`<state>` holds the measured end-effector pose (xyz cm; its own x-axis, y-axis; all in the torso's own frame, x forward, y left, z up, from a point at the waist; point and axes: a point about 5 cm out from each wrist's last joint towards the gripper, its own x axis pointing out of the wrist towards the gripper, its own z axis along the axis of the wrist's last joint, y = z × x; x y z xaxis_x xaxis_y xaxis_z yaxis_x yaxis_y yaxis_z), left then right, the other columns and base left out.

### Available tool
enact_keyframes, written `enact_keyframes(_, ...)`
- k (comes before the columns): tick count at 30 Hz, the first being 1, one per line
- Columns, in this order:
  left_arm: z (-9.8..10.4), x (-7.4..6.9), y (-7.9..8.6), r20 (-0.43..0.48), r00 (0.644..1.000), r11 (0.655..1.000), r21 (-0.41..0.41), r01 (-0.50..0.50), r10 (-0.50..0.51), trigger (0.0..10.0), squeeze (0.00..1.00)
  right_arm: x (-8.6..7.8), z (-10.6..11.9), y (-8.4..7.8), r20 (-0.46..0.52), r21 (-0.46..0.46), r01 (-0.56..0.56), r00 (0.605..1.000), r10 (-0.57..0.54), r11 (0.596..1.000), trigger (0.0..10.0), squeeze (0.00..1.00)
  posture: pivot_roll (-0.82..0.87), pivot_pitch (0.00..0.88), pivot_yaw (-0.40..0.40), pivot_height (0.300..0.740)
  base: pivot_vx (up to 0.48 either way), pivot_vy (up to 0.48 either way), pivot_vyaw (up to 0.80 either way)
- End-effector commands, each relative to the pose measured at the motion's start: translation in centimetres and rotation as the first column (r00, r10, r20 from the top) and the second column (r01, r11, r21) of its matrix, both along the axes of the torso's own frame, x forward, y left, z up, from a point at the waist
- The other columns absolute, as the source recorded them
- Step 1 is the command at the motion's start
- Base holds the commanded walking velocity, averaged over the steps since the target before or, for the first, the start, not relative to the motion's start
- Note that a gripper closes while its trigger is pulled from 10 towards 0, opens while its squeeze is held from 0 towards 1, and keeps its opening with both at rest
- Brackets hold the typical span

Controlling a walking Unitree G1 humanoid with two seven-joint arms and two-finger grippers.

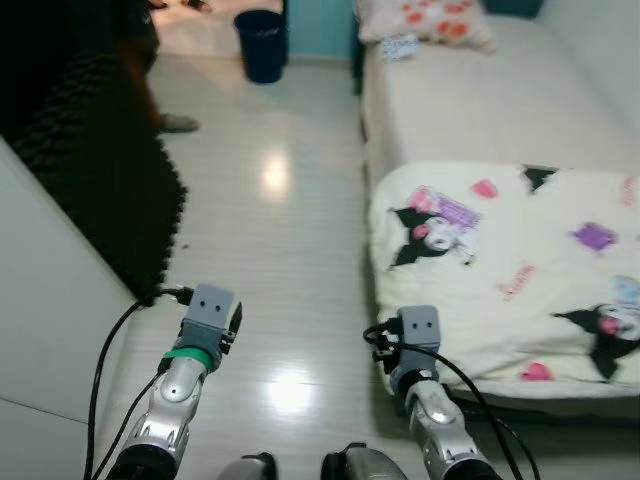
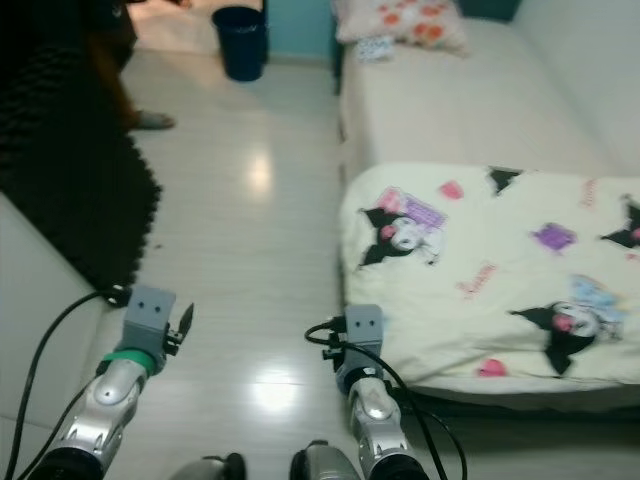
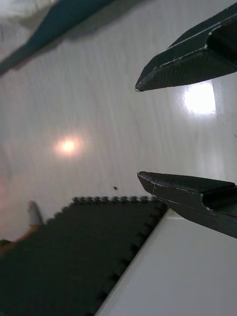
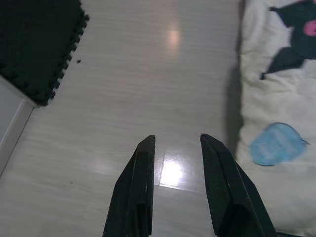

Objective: Clean up the room

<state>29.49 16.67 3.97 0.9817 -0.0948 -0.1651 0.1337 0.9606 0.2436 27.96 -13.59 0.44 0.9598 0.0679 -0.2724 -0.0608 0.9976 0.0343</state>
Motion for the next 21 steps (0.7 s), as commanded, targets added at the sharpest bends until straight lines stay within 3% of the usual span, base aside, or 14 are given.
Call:
enact_keyframes(1,-0.81,-0.52,-0.15,-0.042,0.999,1.000,0.001,0.004,-0.004,10.0,0.00,-0.38,-0.48,-0.26,-0.023,-0.003,0.011,1.000,-0.011,1.000,10.0,0.00,0.03,0.117,0.018,0.740,0.000,-0.480,0.00)
enact_keyframes(14,-0.75,-0.34,-0.28,-0.048,0.999,1.000,-0.009,0.001,-0.002,10.0,0.00,-0.28,-0.45,-0.48,-0.023,-0.002,0.020,1.000,-0.020,1.000,10.0,0.00,0.03,0.116,0.017,0.740,0.000,-0.480,0.00)
enact_keyframes(21,-0.62,-0.29,-0.13,-0.041,0.999,1.000,0.002,-0.020,0.020,10.0,0.00,-0.18,-0.38,-0.36,-0.021,-0.003,0.013,1.000,-0.013,1.000,10.0,0.00,0.04,0.117,0.012,0.740,0.000,0.000,0.00)
